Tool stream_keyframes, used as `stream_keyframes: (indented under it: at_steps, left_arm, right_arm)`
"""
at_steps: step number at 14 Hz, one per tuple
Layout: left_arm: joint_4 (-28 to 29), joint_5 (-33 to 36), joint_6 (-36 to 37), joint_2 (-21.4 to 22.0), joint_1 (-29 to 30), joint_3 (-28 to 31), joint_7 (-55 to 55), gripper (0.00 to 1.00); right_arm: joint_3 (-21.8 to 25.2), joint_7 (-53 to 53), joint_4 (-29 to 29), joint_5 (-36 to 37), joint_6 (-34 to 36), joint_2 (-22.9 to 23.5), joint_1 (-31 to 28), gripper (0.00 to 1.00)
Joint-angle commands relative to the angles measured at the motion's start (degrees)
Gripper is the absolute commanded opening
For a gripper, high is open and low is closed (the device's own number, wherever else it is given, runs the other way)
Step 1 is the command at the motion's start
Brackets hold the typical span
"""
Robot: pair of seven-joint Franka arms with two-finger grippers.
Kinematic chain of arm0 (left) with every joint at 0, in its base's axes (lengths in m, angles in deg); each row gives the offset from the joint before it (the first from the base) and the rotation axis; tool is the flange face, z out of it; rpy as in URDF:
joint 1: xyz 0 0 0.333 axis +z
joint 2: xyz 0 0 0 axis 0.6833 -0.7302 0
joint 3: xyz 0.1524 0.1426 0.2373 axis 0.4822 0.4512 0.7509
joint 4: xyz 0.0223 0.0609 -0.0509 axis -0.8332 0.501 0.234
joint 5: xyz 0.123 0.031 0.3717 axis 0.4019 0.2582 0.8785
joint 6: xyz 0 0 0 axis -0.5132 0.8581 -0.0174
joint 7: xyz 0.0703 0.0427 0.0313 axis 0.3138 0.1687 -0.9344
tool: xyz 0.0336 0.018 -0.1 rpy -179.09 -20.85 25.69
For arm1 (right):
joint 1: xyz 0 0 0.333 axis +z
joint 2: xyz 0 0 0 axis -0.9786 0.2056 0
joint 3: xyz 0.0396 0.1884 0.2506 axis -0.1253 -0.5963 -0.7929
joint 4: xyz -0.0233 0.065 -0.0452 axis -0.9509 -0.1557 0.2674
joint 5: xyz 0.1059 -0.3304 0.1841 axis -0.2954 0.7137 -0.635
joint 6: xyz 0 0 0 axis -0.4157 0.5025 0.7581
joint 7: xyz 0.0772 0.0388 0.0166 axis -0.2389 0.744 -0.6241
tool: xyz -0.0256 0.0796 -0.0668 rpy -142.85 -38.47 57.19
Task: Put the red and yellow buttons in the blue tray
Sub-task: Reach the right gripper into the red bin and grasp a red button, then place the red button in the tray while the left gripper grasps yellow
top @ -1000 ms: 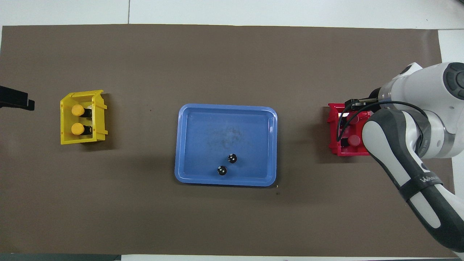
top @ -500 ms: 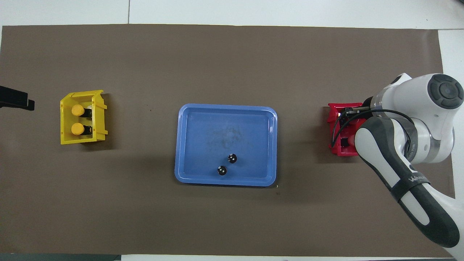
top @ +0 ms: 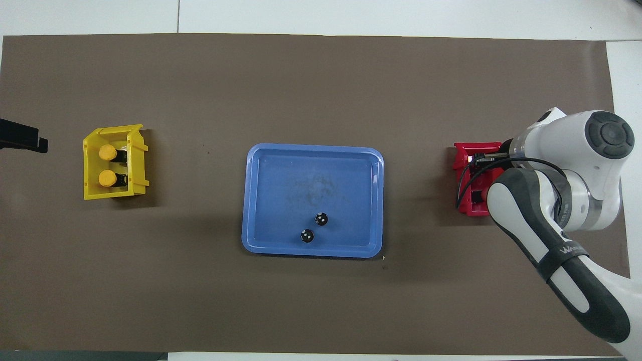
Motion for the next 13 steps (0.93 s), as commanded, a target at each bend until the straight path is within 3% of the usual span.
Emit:
stream_keyframes:
  at_steps: [1, 3, 4, 6, 9, 11, 13]
  left_arm:
    - [1.6, 0.0, 0.5, 1.6, 0.3, -0.1, 0.9, 1.0]
    - [1.6, 0.0, 0.5, 1.6, 0.3, -0.1, 0.9, 1.0]
    - [1.6, 0.0, 0.5, 1.6, 0.3, -0.1, 0.9, 1.0]
    - [1.5, 0.0, 0.7, 1.6, -0.2, -0.1, 0.7, 1.0]
    - [3.1, 0.0, 0.8, 2.4, -0.2, -0.1, 1.0, 1.0]
    - [8.3, 0.5, -5.9, 4.4, -0.3, -0.1, 0.9, 1.0]
    - [13.4, 0.5, -12.0, 4.5, -0.2, -0.2, 1.1, 1.0]
  right_arm:
    - [-0.2, -0.3, -10.5, 0.1, 11.2, 1.8, -0.2, 0.2]
    - [-0.5, 0.3, -19.3, 0.1, 21.4, 2.6, 0.5, 0.2]
    - [-0.6, 2.5, -23.5, 0.1, 25.2, 3.8, 3.9, 0.21]
    - [-0.7, 11.2, -30.2, 0.5, 28.4, 6.7, 8.6, 0.21]
    - [-0.7, 26.6, -31.2, 0.5, 22.8, 8.3, 18.6, 0.21]
    - [-0.6, 35.9, -31.6, 1.2, 19.0, 11.3, 25.7, 0.21]
    - [-0.7, 40.7, -30.6, 3.0, 16.2, 13.2, 28.6, 0.21]
